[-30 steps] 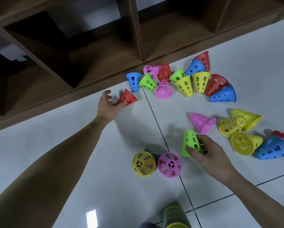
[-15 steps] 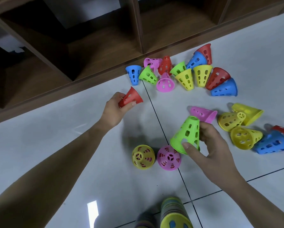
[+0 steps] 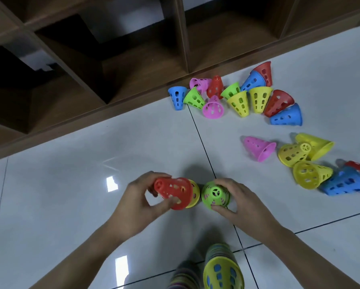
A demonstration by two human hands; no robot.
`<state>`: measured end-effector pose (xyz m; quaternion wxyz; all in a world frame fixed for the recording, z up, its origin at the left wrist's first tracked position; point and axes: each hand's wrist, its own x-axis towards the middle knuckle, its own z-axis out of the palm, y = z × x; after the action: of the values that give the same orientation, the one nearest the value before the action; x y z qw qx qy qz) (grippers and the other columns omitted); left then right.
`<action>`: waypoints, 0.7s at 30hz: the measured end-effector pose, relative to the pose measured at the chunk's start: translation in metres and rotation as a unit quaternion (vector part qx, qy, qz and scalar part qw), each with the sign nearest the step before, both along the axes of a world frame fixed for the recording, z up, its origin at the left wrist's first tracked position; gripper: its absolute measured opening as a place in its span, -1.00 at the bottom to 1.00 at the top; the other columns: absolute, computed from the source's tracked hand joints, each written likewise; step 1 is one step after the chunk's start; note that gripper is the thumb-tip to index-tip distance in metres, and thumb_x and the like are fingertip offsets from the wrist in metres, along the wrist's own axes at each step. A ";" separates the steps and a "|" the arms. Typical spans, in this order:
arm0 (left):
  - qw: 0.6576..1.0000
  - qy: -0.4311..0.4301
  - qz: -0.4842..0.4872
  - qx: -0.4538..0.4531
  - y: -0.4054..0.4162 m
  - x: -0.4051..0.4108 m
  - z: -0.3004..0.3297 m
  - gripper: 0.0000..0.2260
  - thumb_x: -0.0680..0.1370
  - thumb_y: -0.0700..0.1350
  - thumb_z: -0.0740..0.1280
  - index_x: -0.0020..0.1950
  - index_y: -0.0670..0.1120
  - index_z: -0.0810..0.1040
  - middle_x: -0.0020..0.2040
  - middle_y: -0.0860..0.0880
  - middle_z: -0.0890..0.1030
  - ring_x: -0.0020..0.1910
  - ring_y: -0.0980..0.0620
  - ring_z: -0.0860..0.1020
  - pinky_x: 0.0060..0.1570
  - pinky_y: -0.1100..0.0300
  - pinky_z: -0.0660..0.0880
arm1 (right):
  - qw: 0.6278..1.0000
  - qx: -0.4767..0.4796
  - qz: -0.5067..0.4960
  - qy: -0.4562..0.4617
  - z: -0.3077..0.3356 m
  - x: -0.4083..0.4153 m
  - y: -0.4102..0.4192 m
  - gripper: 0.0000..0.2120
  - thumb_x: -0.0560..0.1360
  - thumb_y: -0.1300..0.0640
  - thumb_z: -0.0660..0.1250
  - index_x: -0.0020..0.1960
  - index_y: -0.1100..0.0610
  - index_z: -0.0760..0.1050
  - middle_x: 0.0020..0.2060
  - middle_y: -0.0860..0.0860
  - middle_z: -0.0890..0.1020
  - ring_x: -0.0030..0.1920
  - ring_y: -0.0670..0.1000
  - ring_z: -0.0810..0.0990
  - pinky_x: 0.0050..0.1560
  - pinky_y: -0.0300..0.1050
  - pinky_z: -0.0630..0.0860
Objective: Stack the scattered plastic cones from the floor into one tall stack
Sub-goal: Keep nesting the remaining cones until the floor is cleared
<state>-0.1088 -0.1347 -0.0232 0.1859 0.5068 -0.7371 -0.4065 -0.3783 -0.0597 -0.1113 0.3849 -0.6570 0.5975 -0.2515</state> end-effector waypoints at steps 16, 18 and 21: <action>0.991 -0.048 0.002 0.122 -0.122 -0.065 -0.030 -0.51 0.57 0.38 0.07 0.18 0.11 0.59 0.03 0.11 0.56 0.00 0.11 0.54 0.04 0.19 0.43 | 0.938 0.095 -0.199 0.269 -0.004 -0.094 -0.093 -0.50 0.49 -0.16 0.35 0.30 0.11 0.45 0.17 0.13 0.59 0.20 0.21 0.56 0.26 0.08 0.38; 0.994 -0.067 0.018 0.082 -0.155 -0.096 -0.044 -0.68 0.64 0.24 0.17 0.27 0.12 0.53 0.18 0.01 0.49 0.07 0.09 0.53 0.06 0.21 0.44 | 0.932 0.159 -0.173 0.276 -0.004 -0.091 -0.089 -0.53 0.48 -0.17 0.34 0.25 0.10 0.46 0.11 0.11 0.60 0.14 0.19 0.58 0.14 0.02 0.47; 0.994 -0.104 -0.023 -0.012 -0.194 -0.140 -0.069 -0.62 0.65 0.13 0.23 0.46 0.09 0.45 0.31 -0.04 0.40 0.27 -0.01 0.45 0.32 0.16 0.39 | 0.921 0.204 -0.155 0.293 -0.001 -0.085 -0.074 -0.57 0.47 -0.21 0.32 0.21 0.04 0.46 0.10 0.05 0.59 0.13 0.15 0.59 0.09 -0.04 0.49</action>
<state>-0.2488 -0.3290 -0.0922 0.1045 0.5270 -0.7687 -0.3470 -0.4636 -0.1337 -0.1123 0.2747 -0.5078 0.8162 0.0230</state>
